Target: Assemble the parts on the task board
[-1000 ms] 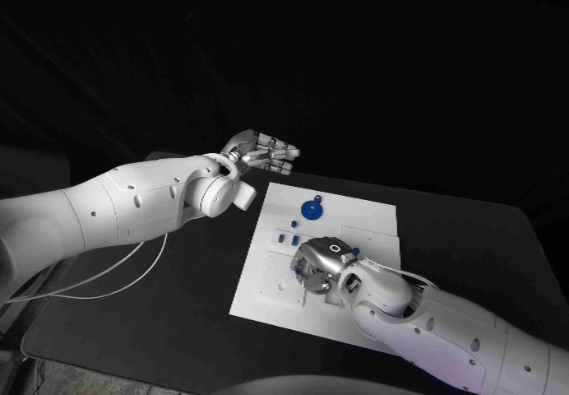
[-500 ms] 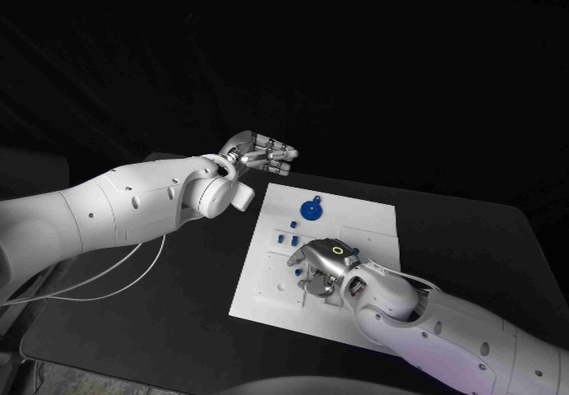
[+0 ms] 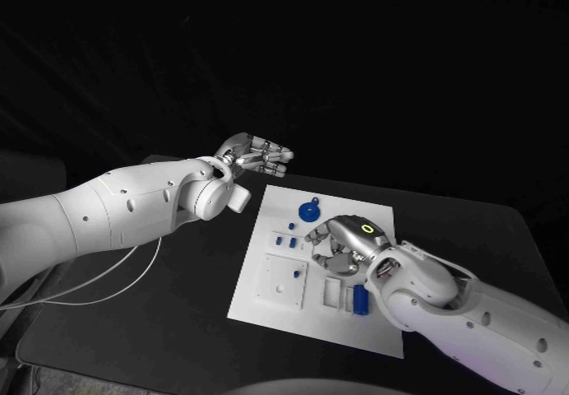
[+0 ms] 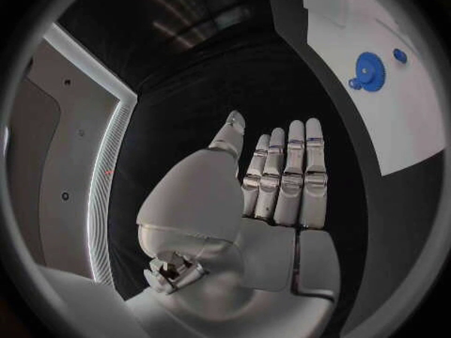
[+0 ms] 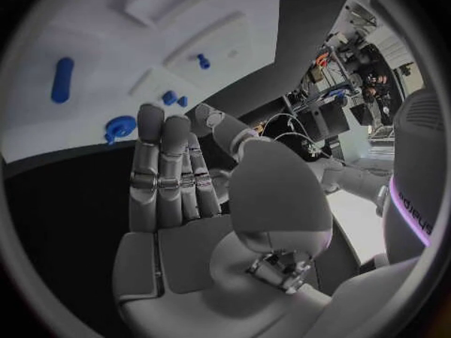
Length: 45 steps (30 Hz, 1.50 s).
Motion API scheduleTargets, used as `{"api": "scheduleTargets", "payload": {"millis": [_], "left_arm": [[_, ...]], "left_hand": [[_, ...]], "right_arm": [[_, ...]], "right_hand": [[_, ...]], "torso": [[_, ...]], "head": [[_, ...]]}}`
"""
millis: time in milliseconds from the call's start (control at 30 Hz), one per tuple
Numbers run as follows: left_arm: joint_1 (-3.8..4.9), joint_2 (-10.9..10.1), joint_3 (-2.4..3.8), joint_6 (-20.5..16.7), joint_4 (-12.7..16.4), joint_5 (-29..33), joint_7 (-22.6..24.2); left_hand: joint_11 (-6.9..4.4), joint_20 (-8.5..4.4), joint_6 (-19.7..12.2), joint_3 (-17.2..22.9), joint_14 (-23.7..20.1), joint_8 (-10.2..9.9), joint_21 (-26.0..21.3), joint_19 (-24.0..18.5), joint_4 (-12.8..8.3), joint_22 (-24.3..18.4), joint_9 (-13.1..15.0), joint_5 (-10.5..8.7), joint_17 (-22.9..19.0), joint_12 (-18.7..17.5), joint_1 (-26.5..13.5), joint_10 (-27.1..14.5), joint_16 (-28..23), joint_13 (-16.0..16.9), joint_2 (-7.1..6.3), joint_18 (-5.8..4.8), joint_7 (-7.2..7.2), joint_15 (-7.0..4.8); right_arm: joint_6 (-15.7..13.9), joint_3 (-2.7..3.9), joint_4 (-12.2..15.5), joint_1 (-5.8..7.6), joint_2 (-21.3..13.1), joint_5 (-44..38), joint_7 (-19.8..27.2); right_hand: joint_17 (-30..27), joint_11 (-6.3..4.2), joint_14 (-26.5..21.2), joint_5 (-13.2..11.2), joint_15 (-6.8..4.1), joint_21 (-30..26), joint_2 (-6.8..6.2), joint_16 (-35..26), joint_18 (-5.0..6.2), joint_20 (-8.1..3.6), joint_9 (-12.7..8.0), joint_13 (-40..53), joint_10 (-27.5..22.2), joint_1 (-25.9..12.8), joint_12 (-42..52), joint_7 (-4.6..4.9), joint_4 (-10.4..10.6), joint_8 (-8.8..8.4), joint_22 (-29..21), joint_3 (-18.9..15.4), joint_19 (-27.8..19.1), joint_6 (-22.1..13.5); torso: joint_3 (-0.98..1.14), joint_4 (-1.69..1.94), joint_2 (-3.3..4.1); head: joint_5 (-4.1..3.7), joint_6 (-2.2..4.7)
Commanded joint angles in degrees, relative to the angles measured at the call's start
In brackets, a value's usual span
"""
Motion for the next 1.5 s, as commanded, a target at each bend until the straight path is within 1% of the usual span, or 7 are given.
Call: {"api": "scheduleTargets", "payload": {"millis": [33,267,433,767,1033,1233,1500], "left_arm": [[0.02,-0.1,0.03,0.5,0.2,0.3,0.3],[-0.04,-0.3,0.03,0.6,0.3,0.3,0.4],[-0.16,-0.4,0.03,0.7,0.3,0.3,0.4],[-0.33,-0.5,0.03,1.0,0.2,0.3,0.3],[-0.36,-0.5,0.03,1.0,0.2,0.3,0.3],[-0.36,-0.5,0.02,1.0,0.2,0.3,0.2],[-0.36,-0.5,0.02,1.1,0.2,0.3,0.1]], "left_hand": [[-0.11,-0.06,-0.4,-0.1,-0.3,0.0,0.3,0.4,0.0,0.0,0.0,0.01,0.0,0.0,-0.1,-0.2,-0.2,0.0,0.55,0.44,-0.05,0.13],[-0.12,-0.07,-0.4,-0.1,-0.2,0.0,0.3,0.4,0.0,0.0,0.0,0.01,0.0,0.0,-0.1,-0.1,-0.2,0.0,0.53,0.43,-0.06,0.12],[-0.11,-0.07,-0.4,0.0,-0.3,0.0,0.3,0.4,-0.1,0.0,0.0,0.03,0.0,0.0,-0.1,-0.2,-0.2,0.0,0.58,0.43,-0.06,0.12],[-0.11,-0.06,-0.4,0.1,-0.3,0.0,0.3,0.4,-0.1,0.0,0.0,0.03,0.0,0.0,-0.1,-0.2,-0.2,0.0,0.61,0.45,-0.05,0.12],[-0.11,-0.06,-0.4,0.1,-0.3,0.0,0.3,0.4,-0.1,0.0,0.0,0.03,0.0,0.0,-0.1,-0.2,-0.2,0.0,0.61,0.45,-0.05,0.12],[-0.11,-0.06,-0.4,0.1,-0.3,0.0,0.3,0.4,-0.1,0.0,0.0,0.03,0.0,0.0,-0.1,-0.2,-0.2,0.0,0.61,0.45,-0.05,0.12],[-0.1,-0.04,-0.4,0.1,-0.3,0.0,0.3,0.4,-0.1,0.0,0.0,0.03,0.0,0.0,-0.2,-0.2,-0.2,0.0,0.61,0.45,-0.04,0.14]], "right_arm": [[1.2,1.23,1.1,0.01,-2.0,2.6,-0.2],[5.4,3.86,-0.1,0.01,-5.6,3.4,-0.9],[7.4,4.25,-1.3,-0.26,-5.8,2.8,-0.6],[11.7,4.42,-2.8,-1.69,-5.4,0.9,-1.7],[12.1,4.43,-3.9,-2.31,-4.6,-0.3,-2.4],[11.1,4.42,-4.6,-2.63,-4.2,-1.6,-3.4],[9.4,4.42,-5.1,-2.72,-3.8,-2.3,-3.8]], "right_hand": [[-0.2,0.16,0.4,0.7,0.17,0.2,-0.29,-0.3,-1.13,-0.48,-0.1,0.0,-0.4,-0.7,-0.2,-0.23,0.5,-0.2,-0.6,-0.6,2.4,0.3],[-0.6,1.17,0.4,1.4,0.94,0.3,0.41,-1.0,-0.34,0.31,-0.1,0.1,-4.9,0.9,-0.1,-0.64,2.3,-0.16,-4.2,-10.5,2.4,-0.5],[-0.8,1.62,0.0,-0.1,1.34,0.5,1.01,-1.0,0.17,0.8,-0.1,0.0,-6.6,3.0,-0.1,-1.93,3.2,-0.19,-5.9,-14.0,2.3,-0.9],[-1.2,1.52,0.0,-0.3,1.29,1.3,1.02,-0.9,-0.13,0.77,-0.1,0.0,-6.8,4.1,0.0,-2.15,5.5,-0.21,-8.0,-17.6,2.2,-1.4],[-1.3,1.16,0.1,-1.4,0.94,2.2,1.29,-0.9,-0.92,0.32,-0.1,0.0,-5.2,3.2,-0.1,-1.75,3.8,-0.22,-8.5,-13.4,2.1,-0.9],[-1.1,0.63,0.4,-5.2,0.44,3.2,0.87,-0.6,-1.21,-0.22,-0.1,0.0,-2.7,1.3,-0.2,-1.02,2.2,-0.2,-8.1,-2.1,2.1,0.9],[-0.7,0.5,0.5,-7.8,0.29,3.8,0.32,-0.5,-1.09,-0.38,0.0,0.0,-2.0,0.8,-0.2,-0.65,2.8,-0.18,-7.5,4.4,2.0,2.4]], "torso": [[-0.06,-0.13,-0.08],[-0.03,-0.52,-0.18],[0.09,-0.47,-0.15],[-0.14,-0.29,-0.14],[-0.17,-0.25,-0.18],[-0.18,-0.3,-0.17],[-0.15,-0.3,-0.16]], "head": [[-0.56,0.32],[-1.12,0.79],[-1.13,0.71],[-1.32,0.49],[-1.31,0.44],[-1.3,0.43],[-1.29,0.43]]}}
